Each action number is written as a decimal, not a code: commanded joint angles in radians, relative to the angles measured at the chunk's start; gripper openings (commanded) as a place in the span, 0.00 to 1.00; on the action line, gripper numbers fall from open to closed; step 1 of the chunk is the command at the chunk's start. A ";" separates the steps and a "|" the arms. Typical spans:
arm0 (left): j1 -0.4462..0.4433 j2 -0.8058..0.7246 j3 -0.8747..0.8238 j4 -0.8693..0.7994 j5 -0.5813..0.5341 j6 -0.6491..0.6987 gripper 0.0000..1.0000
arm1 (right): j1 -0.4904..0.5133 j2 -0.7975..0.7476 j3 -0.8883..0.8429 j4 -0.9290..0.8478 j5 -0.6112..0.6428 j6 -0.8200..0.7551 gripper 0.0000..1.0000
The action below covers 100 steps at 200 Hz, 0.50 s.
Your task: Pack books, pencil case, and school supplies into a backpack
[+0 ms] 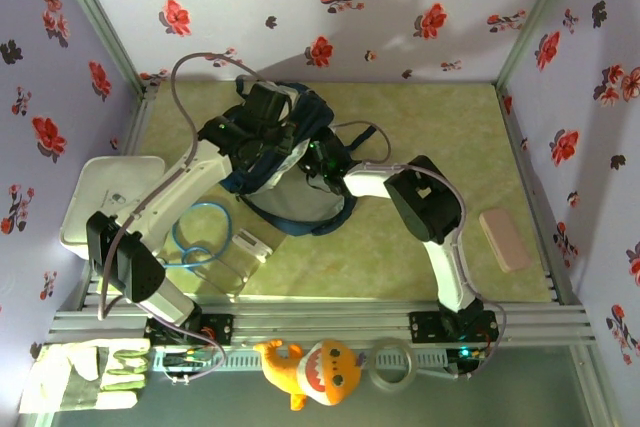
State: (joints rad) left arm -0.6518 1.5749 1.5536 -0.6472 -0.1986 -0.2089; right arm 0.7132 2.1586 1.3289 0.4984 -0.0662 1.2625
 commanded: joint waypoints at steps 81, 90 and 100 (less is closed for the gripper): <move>0.046 -0.024 -0.032 0.157 0.137 -0.111 0.04 | -0.070 -0.386 -0.411 0.093 -0.036 -0.026 0.58; 0.047 -0.017 -0.035 0.159 0.153 -0.121 0.08 | -0.079 -0.447 -0.466 0.078 -0.029 -0.027 0.58; 0.049 -0.008 -0.044 0.166 0.170 -0.134 0.11 | -0.094 -0.513 -0.519 0.051 -0.010 -0.033 0.58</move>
State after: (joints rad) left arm -0.6147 1.5753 1.5055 -0.5953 -0.0929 -0.2810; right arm 0.6395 1.7855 0.9108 0.5713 -0.1036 1.2575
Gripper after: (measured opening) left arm 0.082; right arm 0.579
